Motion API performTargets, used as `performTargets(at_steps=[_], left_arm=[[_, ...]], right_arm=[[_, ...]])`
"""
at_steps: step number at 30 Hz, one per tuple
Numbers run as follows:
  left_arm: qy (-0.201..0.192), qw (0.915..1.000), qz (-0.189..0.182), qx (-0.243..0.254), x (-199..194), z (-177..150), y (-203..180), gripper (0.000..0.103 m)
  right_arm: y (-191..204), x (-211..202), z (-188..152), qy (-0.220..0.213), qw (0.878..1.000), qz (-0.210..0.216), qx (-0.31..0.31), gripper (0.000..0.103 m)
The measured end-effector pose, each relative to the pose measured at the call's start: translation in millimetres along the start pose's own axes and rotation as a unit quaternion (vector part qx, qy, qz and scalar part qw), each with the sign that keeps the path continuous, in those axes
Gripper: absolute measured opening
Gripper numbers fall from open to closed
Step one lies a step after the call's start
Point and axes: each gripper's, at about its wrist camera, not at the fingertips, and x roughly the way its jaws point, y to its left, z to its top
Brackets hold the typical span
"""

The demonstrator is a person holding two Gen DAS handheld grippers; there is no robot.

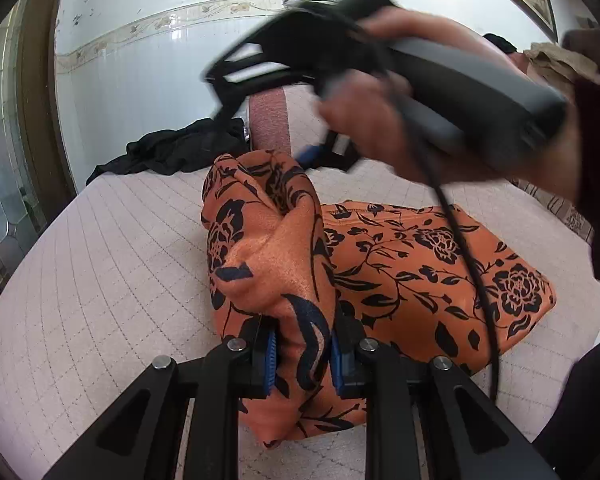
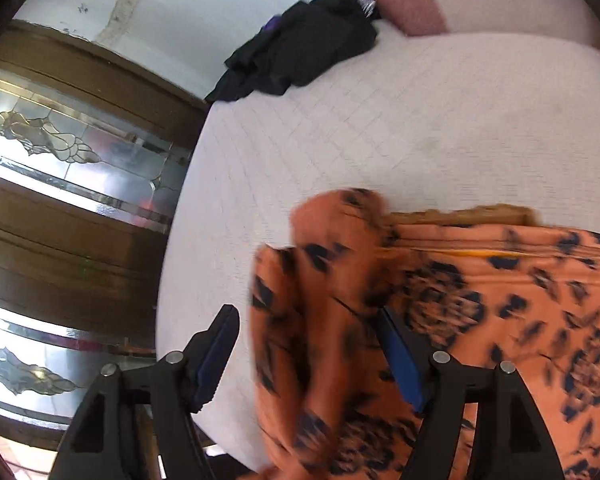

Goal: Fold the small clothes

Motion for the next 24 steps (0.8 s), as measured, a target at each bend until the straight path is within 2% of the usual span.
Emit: performTargets(at_steps=[3,5,6,7,8,9,10,11,17,20,24], left_arm=[[-0.003,1.0,0.0,0.007,-0.2,-0.8,-1.9,0.021],[-0.002,1.0,-0.005,0.007,-0.7,-1.2,-1.7,0.021],[-0.002,0.9999,-0.007,0.008,-0.5,-1.4,-3.0,0.021],[-0.002,0.9999,-0.01,0.01,-0.7,-1.4,-4.7,0.021],[-0.003,0.9998,-0.018,0.011,-1.2,-1.5,-6.3,0.021],[-0.003,0.9995,-0.029,0.011,-1.7,-1.7,-8.2,0.021],[-0.003,0.9991,-0.04,0.013,-2.3,-2.0,-10.9,0.021],[-0.003,0.9985,-0.052,0.019,-3.3,-2.4,-15.7,0.021],[0.003,0.9913,-0.13,0.02,-5.5,6.9,-45.1,0.021],[0.008,0.982,-0.189,0.011,-3.9,20.5,-71.0,0.021],[0.023,0.97,-0.237,0.047,12.0,36.1,-129.9,0.02]], right_arm=[[22.8,8.1,8.5,0.001,1.0,-0.009,-0.028,0.074],[39.2,16.8,9.1,0.011,0.996,-0.055,-0.069,0.074],[46.3,22.9,8.2,0.017,0.992,-0.087,-0.095,0.07],[51.4,27.4,5.8,0.02,0.986,-0.109,-0.121,0.062],[55.6,32.0,2.7,0.024,0.979,-0.134,-0.152,0.023],[56.2,35.3,-0.5,0.026,0.972,-0.155,-0.174,0.015],[55.1,34.7,-4.9,0.02,0.965,-0.178,-0.193,0.015],[49.5,28.7,-9.4,0.012,0.963,-0.18,-0.201,0.014],[-13.6,-41.8,-25.8,-0.072,0.979,-0.112,-0.152,0.014],[-60.6,-87.3,-38.2,-0.113,0.982,-0.093,-0.116,0.014],[-113.8,-129.5,-41.7,-0.139,0.983,-0.086,-0.082,0.014]])
